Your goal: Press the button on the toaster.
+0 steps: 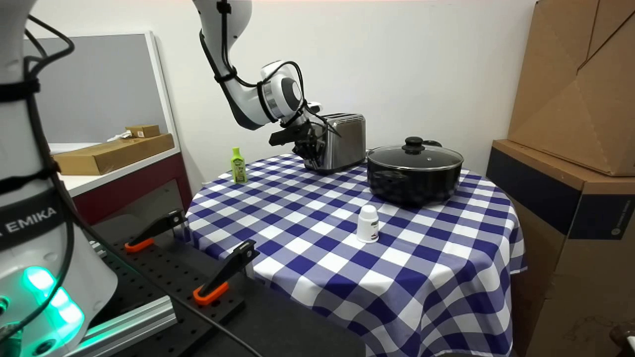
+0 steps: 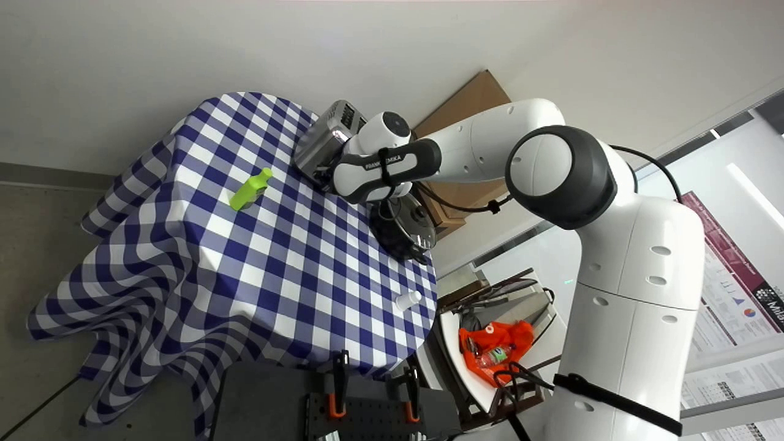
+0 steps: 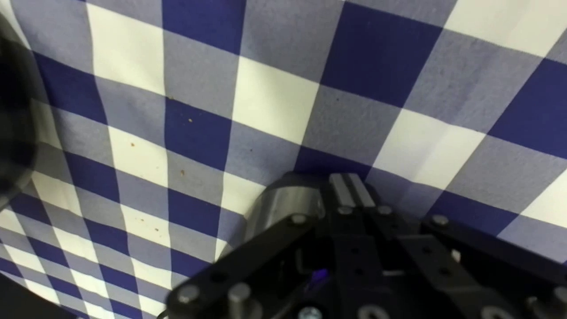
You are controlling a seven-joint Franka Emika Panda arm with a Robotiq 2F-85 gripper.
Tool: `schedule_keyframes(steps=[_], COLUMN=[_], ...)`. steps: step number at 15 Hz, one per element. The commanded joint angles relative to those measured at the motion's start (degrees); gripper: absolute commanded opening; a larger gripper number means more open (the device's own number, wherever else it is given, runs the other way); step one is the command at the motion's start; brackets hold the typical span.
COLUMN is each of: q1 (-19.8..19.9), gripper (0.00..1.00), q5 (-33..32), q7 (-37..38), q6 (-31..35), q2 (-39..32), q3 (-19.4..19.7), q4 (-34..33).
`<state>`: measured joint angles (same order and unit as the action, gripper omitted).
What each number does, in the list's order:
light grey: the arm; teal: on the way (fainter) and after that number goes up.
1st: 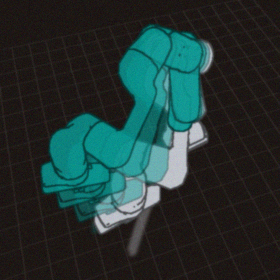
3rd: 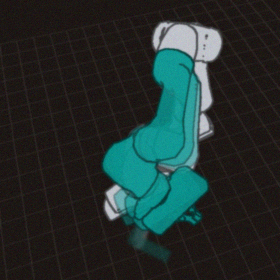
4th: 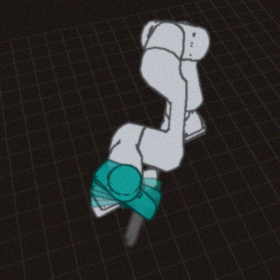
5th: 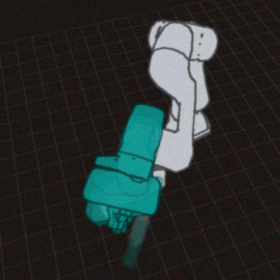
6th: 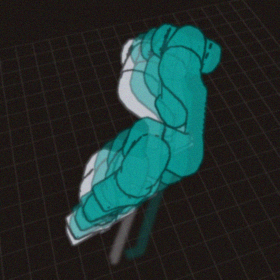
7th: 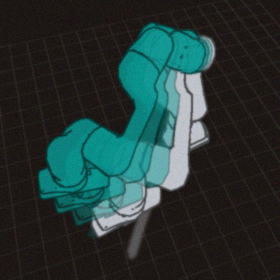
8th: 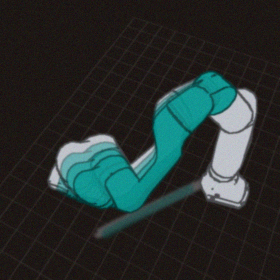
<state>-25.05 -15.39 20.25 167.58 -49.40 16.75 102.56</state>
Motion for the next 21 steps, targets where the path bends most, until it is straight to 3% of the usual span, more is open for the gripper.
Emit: schedule_keyframes(steps=[1, 21], q1=[-0.11, -0.48], gripper=[0.00, 0.00], q5=[1.26, 0.92], q7=[-1.28, -1.02], q6=[-0.08, 2.22], q2=[-1.43, -0.23], q3=[-0.28, -0.11], q4=[-2.17, -0.72])
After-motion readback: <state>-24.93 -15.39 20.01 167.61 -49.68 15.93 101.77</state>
